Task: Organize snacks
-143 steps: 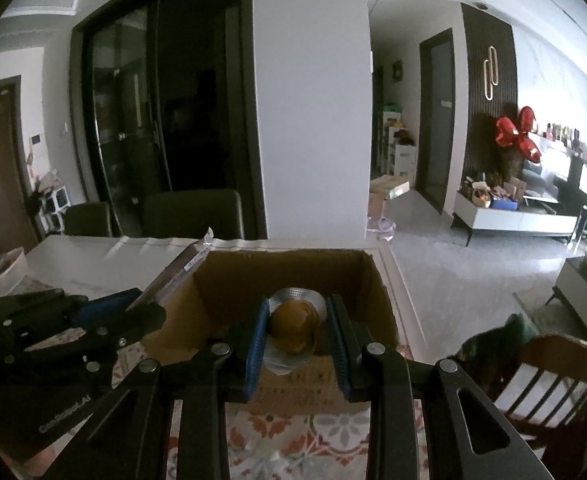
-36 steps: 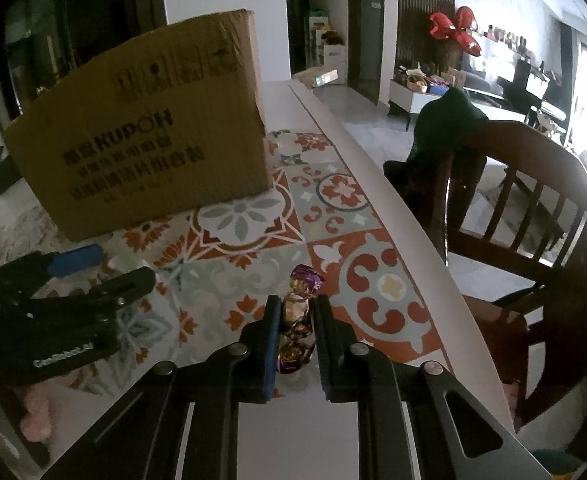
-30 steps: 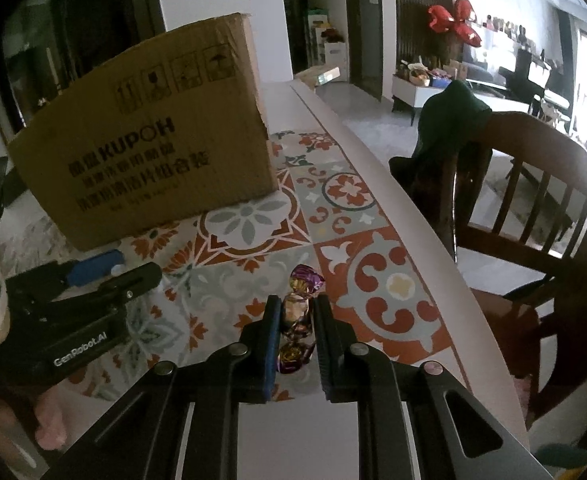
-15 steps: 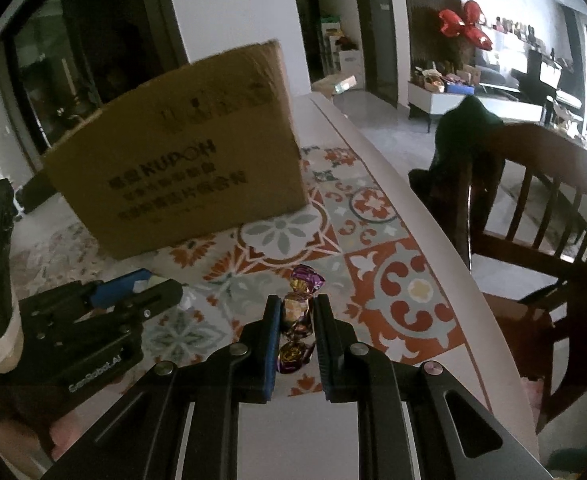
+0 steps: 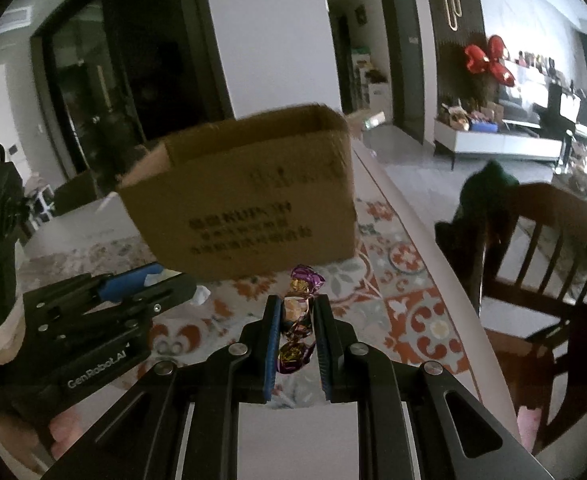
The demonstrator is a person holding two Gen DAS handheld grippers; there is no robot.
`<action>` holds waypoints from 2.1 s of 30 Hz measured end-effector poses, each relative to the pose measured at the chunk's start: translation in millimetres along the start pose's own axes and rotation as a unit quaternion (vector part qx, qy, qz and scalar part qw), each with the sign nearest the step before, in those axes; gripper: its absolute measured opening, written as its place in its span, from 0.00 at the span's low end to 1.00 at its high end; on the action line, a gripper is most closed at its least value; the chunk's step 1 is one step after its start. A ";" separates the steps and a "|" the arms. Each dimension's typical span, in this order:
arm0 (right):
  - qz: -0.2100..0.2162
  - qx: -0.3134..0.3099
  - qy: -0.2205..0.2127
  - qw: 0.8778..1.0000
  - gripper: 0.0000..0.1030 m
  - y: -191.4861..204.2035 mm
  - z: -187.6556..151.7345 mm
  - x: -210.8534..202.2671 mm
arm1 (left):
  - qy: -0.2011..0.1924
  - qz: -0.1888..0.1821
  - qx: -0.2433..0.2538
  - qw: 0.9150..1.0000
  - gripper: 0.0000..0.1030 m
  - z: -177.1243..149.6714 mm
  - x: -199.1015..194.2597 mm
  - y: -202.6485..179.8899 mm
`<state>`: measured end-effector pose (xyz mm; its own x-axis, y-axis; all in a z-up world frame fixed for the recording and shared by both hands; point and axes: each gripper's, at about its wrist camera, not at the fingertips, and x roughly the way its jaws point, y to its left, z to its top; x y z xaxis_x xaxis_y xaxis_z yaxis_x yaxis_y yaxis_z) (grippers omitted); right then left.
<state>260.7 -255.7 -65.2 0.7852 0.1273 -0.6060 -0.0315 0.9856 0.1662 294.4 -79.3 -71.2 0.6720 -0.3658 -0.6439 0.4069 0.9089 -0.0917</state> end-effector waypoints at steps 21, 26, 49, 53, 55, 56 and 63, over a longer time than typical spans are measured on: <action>0.022 -0.068 -0.073 0.995 0.17 30.7 76.9 -15.9 | -0.089 0.055 0.012 0.994 0.33 72.8 -56.4 28.1; 0.032 -0.089 -0.086 0.992 0.17 36.0 101.9 -12.6 | -0.099 0.063 0.017 0.993 0.33 93.8 -54.8 30.8; 0.000 -0.115 -0.025 0.993 0.19 29.7 170.5 56.5 | -0.042 0.113 0.001 0.993 0.59 139.7 9.0 52.2; -0.010 -0.106 -0.014 0.994 0.40 27.5 168.7 59.6 | -0.038 0.130 -0.003 0.991 0.60 131.5 -0.3 59.1; -0.016 -0.104 -0.016 0.994 0.41 26.9 165.1 56.4 | -0.039 0.145 -0.001 0.989 0.64 125.4 -7.6 59.8; -0.012 -0.103 -0.015 0.995 0.41 27.5 162.3 53.7 | -0.041 0.149 -0.002 0.988 0.68 122.1 -11.2 60.5; -0.002 -0.099 -0.028 0.995 0.58 36.3 135.8 18.8 | -0.069 0.166 0.003 0.984 0.86 86.8 -60.1 46.2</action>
<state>358.2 -232.6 35.1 0.8191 0.1220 -0.5606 -0.1446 0.9895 0.0040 326.5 -32.7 29.2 0.8460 -0.0728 -0.5282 0.1538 0.9818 0.1110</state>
